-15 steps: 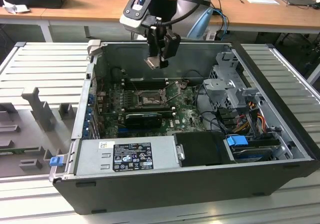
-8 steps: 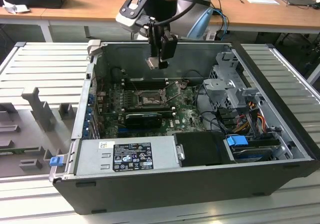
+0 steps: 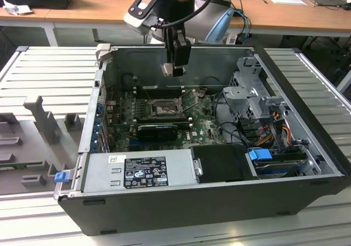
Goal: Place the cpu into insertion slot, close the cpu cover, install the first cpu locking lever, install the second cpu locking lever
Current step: 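Place the cpu into insertion slot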
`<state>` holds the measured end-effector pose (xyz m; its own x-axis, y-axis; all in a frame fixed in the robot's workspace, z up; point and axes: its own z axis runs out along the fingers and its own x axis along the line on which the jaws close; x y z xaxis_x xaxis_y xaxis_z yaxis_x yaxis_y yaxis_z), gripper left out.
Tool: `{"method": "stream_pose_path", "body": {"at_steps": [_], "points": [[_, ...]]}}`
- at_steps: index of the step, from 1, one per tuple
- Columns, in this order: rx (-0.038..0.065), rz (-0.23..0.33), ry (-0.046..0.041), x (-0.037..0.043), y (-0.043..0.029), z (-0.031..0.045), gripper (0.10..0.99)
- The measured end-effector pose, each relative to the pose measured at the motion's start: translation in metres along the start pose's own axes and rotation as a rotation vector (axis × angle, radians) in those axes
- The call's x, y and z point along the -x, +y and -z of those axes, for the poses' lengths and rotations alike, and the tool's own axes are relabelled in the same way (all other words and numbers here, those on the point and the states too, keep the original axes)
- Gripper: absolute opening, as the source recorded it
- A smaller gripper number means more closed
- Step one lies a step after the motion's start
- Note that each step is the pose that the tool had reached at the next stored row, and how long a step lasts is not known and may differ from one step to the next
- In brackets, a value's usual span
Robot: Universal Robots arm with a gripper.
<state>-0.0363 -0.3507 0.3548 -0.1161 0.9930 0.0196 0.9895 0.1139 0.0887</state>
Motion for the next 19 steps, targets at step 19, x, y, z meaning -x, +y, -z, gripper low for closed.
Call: {"method": "stream_pose_path", "body": {"at_steps": [19], "points": [[0.002, -0.108, -0.0102, 0.0003, -0.0014, -0.0161, 0.529]]}}
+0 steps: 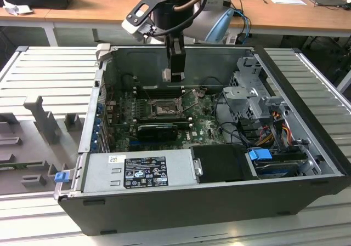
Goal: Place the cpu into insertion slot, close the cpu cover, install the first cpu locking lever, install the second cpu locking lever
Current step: 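Place the cpu into insertion slot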
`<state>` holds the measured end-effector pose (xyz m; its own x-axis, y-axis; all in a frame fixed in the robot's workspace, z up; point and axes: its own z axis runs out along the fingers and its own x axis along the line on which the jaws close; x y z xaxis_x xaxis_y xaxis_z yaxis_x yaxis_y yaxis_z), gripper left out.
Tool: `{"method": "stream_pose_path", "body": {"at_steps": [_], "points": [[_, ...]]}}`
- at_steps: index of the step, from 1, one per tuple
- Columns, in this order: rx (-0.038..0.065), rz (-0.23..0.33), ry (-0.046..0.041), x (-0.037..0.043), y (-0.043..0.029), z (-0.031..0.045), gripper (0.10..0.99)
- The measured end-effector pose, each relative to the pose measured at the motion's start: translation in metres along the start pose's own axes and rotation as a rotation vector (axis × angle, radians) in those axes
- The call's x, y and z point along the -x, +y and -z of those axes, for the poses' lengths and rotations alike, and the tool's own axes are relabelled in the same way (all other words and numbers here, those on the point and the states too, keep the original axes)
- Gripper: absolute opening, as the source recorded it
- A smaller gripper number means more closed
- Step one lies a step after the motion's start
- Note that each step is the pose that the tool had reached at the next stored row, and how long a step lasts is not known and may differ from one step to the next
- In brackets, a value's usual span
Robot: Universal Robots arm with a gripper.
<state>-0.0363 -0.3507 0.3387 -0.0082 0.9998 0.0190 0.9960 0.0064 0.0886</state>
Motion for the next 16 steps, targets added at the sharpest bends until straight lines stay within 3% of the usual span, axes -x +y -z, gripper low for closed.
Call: {"method": "stream_pose_path", "body": {"at_steps": [4, 16], "points": [[0.0, -0.001, -0.0002, 0.0002, -0.0007, -0.0077, 0.529], [0.0, -0.005, -0.0007, 0.0001, -0.0018, -0.019, 0.529]]}}
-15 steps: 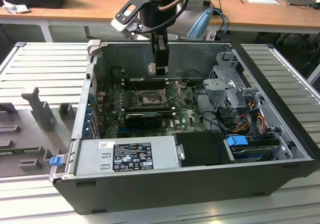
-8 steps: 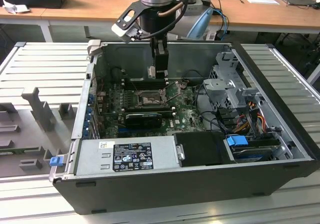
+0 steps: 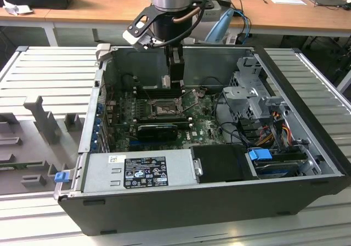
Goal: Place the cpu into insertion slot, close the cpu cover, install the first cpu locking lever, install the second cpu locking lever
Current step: 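Place the cpu into insertion slot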
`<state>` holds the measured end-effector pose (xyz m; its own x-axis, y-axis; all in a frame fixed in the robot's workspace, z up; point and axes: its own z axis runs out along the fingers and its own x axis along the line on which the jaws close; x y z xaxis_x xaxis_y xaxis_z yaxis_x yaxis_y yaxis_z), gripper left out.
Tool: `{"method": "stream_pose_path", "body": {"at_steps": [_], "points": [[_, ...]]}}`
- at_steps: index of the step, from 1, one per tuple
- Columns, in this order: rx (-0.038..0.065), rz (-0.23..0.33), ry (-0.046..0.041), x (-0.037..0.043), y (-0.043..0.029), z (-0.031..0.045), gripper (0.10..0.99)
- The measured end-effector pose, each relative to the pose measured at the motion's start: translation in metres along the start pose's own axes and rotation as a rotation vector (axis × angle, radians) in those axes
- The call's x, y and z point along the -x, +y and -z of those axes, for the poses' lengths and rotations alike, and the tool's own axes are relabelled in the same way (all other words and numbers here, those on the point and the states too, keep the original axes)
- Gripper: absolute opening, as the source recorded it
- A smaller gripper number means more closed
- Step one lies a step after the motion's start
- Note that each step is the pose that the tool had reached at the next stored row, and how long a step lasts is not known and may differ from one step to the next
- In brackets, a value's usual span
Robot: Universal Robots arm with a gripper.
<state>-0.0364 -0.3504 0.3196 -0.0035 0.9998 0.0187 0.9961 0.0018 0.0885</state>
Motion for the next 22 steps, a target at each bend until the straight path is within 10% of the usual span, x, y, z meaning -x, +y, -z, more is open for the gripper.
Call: {"method": "stream_pose_path", "body": {"at_steps": [22], "points": [[0.0, -0.004, -0.0002, -0.0019, -0.0034, -0.0396, 0.529]]}}
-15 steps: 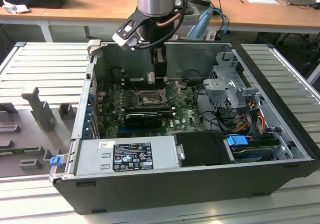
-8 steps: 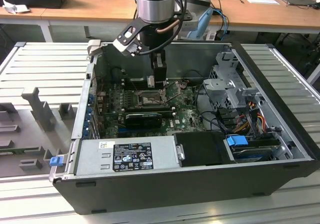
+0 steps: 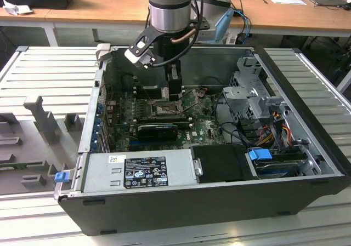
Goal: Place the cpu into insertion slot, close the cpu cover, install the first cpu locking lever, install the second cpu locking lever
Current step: 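Place the cpu into insertion slot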
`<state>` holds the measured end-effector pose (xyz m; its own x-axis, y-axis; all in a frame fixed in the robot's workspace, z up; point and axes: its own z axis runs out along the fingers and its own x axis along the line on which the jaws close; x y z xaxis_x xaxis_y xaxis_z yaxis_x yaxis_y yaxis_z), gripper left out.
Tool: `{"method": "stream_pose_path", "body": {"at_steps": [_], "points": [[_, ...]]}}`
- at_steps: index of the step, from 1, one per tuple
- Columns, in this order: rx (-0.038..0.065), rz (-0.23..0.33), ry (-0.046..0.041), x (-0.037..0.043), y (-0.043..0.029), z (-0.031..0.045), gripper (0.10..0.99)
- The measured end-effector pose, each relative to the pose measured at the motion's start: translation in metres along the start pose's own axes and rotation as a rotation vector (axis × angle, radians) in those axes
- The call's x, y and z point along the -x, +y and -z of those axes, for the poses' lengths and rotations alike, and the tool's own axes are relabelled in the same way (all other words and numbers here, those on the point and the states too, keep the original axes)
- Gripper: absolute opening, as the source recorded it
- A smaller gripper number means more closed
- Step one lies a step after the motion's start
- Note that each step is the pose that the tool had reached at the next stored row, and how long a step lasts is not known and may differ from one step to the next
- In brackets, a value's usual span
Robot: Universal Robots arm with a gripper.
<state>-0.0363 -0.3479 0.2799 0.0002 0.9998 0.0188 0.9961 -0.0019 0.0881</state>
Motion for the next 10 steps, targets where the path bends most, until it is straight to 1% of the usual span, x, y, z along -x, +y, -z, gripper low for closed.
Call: {"method": "stream_pose_path", "body": {"at_steps": [6, 10], "points": [[-0.001, 0.0, 0.0, -0.0003, -0.0008, -0.0082, 0.529], [-0.002, 0.0, 0.0, -0.0004, -0.001, -0.0112, 0.529]]}}
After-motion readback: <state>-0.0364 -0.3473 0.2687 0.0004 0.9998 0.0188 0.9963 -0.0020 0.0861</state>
